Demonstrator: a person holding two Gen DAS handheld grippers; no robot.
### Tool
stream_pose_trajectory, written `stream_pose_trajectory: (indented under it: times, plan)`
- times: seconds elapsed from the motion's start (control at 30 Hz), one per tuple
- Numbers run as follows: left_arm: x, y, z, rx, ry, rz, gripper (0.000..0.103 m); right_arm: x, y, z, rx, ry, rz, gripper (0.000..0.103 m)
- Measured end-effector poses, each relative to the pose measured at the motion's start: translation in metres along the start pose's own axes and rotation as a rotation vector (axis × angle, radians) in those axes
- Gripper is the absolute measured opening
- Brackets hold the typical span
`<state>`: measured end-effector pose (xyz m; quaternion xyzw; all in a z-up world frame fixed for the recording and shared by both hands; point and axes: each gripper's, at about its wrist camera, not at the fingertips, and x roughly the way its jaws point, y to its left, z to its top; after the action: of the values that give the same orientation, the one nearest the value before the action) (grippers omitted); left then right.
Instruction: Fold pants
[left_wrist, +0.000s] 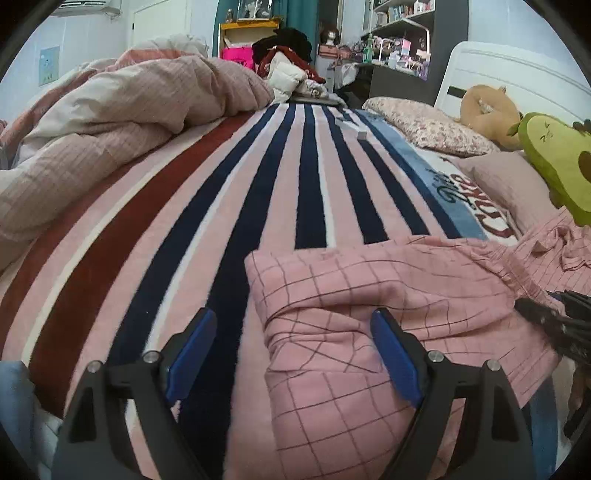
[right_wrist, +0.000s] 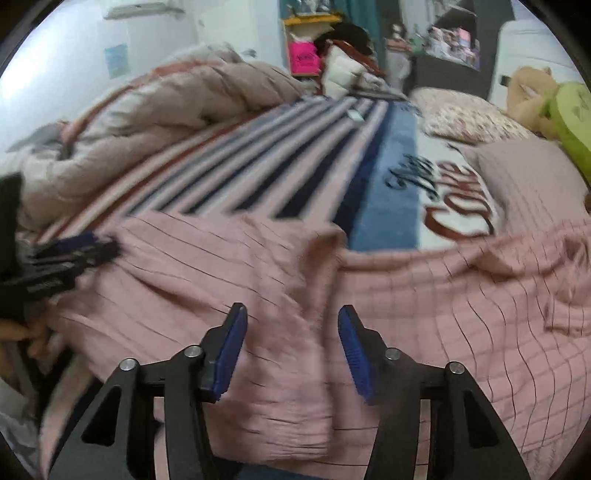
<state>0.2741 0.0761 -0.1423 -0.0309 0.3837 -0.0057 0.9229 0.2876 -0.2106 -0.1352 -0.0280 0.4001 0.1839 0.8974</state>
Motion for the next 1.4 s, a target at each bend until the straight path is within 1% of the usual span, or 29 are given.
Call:
stream_pose_trajectory:
  times: [0.13,0.23,0.3,0.37,0.43,0.47,0.5,0.57,0.67,0.73,0.77,0.8,0.83,0.87,0.9,0.97,1.03,1.1,1.17,1.2,1.3,1.4]
  plan:
    - [0.002,-0.001,-0.002,-0.003,0.012,-0.010,0.083,0.004,-0.018,-0.005,0.040,0.015,-0.073,0.028]
    - [0.004,-0.001,-0.002,-0.004,0.020,-0.017,0.083,0.000,-0.016,-0.005,0.026,0.014,-0.118,0.029]
    - [0.004,-0.002,-0.003,0.001,0.021,-0.015,0.083,-0.004,-0.015,-0.008,0.018,0.013,-0.137,0.032]
    - [0.002,-0.002,-0.001,0.006,0.009,-0.018,0.083,-0.010,-0.016,-0.013,0.019,0.013,-0.128,0.032]
    - [-0.002,-0.002,0.000,0.001,-0.010,-0.029,0.083,-0.030,-0.021,-0.020,0.053,-0.023,-0.105,0.039]
    - [-0.005,-0.001,0.000,-0.002,-0.020,-0.035,0.083,-0.042,-0.026,-0.023,0.064,-0.044,-0.114,0.048]
    - [-0.008,-0.002,0.001,-0.004,-0.030,-0.038,0.083,-0.060,-0.032,-0.025,0.081,-0.077,-0.145,0.057]
    - [-0.011,-0.003,0.001,0.003,-0.042,-0.035,0.083,-0.088,-0.050,-0.027,0.122,-0.115,-0.209,0.063]
    - [-0.010,-0.007,0.001,0.017,-0.043,-0.034,0.083,-0.117,-0.078,-0.028,0.167,-0.114,-0.310,0.063]
    - [-0.010,-0.008,0.000,0.022,-0.040,-0.037,0.083,-0.127,-0.094,-0.028,0.158,-0.079,-0.381,0.063]
    - [-0.009,-0.009,0.000,0.024,-0.039,-0.034,0.083,-0.129,-0.099,-0.028,0.146,-0.065,-0.374,0.063]
    - [-0.008,-0.009,0.000,0.027,-0.038,-0.031,0.083,-0.130,-0.103,-0.029,0.144,-0.058,-0.349,0.060]
    - [-0.008,-0.010,0.000,0.030,-0.037,-0.029,0.083,-0.129,-0.106,-0.028,0.147,-0.044,-0.296,0.055]
    - [-0.007,-0.010,0.000,0.032,-0.036,-0.027,0.083,-0.125,-0.108,-0.025,0.146,-0.019,-0.255,0.036]
    - [-0.006,-0.010,0.000,0.032,-0.033,-0.027,0.083,-0.120,-0.109,-0.022,0.133,-0.001,-0.248,0.023]
    - [-0.004,-0.010,-0.001,0.031,-0.030,-0.028,0.083,-0.113,-0.116,-0.015,0.075,0.001,-0.281,0.022]
    - [-0.004,-0.011,-0.001,0.034,-0.033,-0.024,0.083,-0.104,-0.116,-0.005,-0.010,0.013,-0.349,0.029]
    - [-0.005,-0.012,-0.001,0.039,-0.042,-0.023,0.083,-0.099,-0.118,0.003,-0.076,0.022,-0.376,0.049]
    - [-0.005,-0.013,-0.001,0.041,-0.049,-0.029,0.083,-0.094,-0.119,0.010,-0.134,0.036,-0.397,0.055]
    - [-0.006,-0.014,-0.002,0.041,-0.051,-0.033,0.083,-0.086,-0.118,0.015,-0.179,0.071,-0.405,0.058]
    - [-0.006,-0.016,-0.002,0.044,-0.053,-0.045,0.083,-0.065,-0.123,0.016,-0.252,0.175,-0.392,0.068]
    - [-0.008,-0.020,-0.002,0.054,-0.059,-0.051,0.083,-0.056,-0.127,0.013,-0.282,0.223,-0.422,0.068]
